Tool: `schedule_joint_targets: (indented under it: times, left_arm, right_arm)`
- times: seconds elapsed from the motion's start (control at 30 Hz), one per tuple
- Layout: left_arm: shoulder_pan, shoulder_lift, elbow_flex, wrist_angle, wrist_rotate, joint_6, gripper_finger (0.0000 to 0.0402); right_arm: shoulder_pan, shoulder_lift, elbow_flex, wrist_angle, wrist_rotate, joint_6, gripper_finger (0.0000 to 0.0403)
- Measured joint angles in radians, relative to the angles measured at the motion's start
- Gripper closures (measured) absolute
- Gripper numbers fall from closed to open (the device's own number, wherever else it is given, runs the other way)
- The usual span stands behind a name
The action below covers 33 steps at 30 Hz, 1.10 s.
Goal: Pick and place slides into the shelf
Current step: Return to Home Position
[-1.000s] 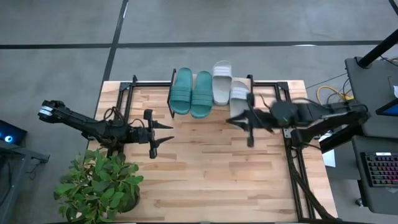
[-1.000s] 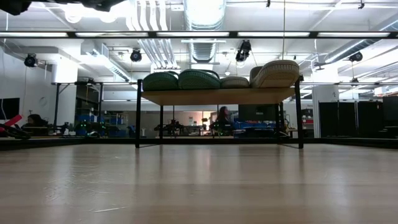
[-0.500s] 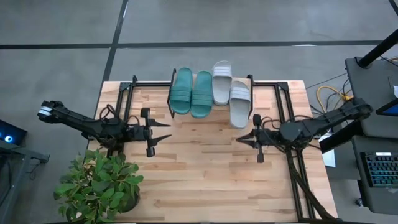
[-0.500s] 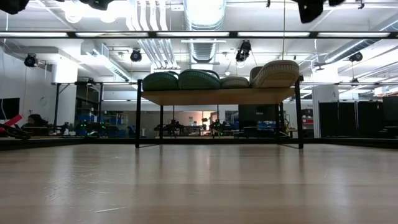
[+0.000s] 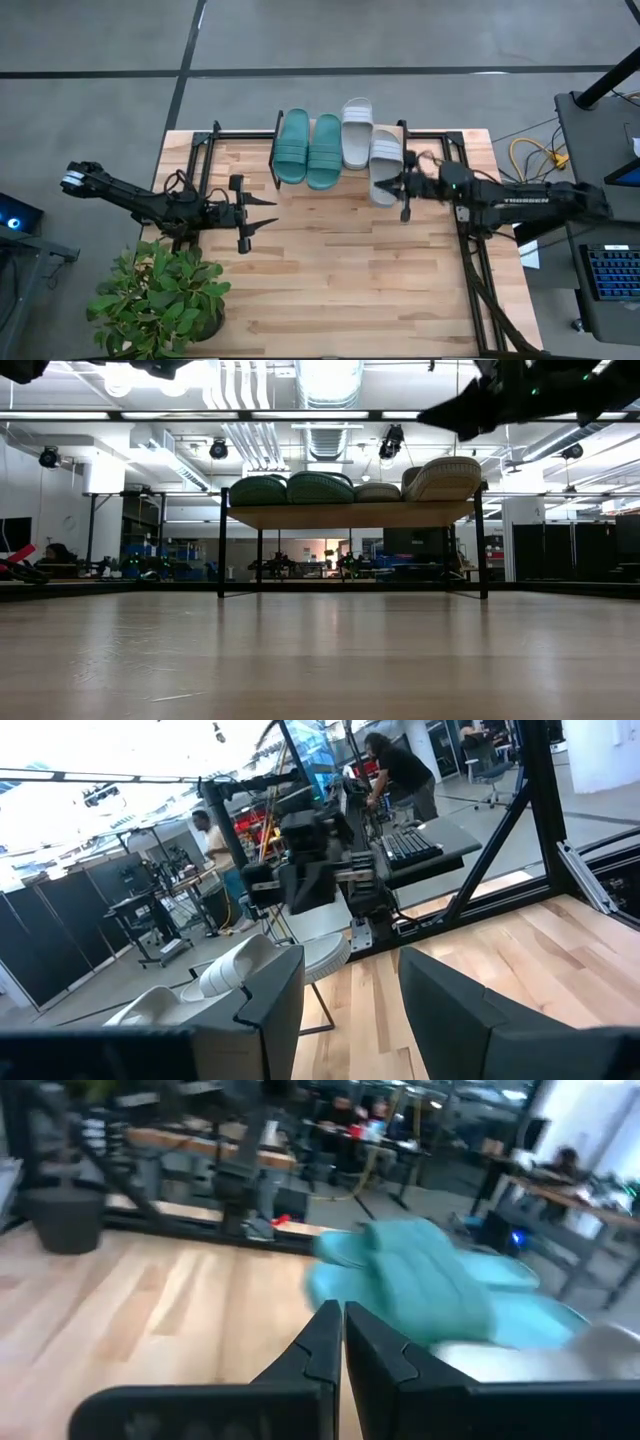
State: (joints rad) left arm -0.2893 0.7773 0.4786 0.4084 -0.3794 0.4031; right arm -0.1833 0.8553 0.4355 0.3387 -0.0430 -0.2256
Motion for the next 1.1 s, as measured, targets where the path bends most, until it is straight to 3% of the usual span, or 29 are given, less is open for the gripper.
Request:
schedule_joint_targets:
  times: [0.17, 0.33, 0.5, 0.67, 0.83, 1.1]
  left_arm:
    - [0.0, -0.002, 0.0, 0.001, 0.0, -0.004, 0.0253]
    - [0.0, -0.001, 0.0, 0.001, -0.004, -0.004, 0.0253]
    - [0.0, -0.003, 0.0, 0.001, -0.023, -0.004, 0.0253]
    - [0.0, -0.003, 0.0, 0.001, -0.023, -0.004, 0.0253]
    - [0.0, -0.002, 0.0, 0.001, -0.023, -0.004, 0.0253]
    - [0.0, -0.002, 0.0, 0.001, -0.023, -0.007, 0.0253]
  right_arm:
    - [-0.138, -0.075, 0.0, -0.163, -0.061, 0.07, 0.0394]
    - [-0.079, -0.251, -0.027, -0.342, -0.063, 0.11, 0.0394]
    - [-0.006, -0.455, -0.109, -0.373, -0.067, 0.128, 0.0394]
    - [-0.002, -0.613, -0.207, -0.387, -0.078, 0.252, 0.0394]
    - [0.004, -0.717, -0.259, -0.39, -0.147, 0.282, 0.0394]
    - [0.021, -0.809, -0.257, -0.572, -0.106, 0.349, 0.0394]
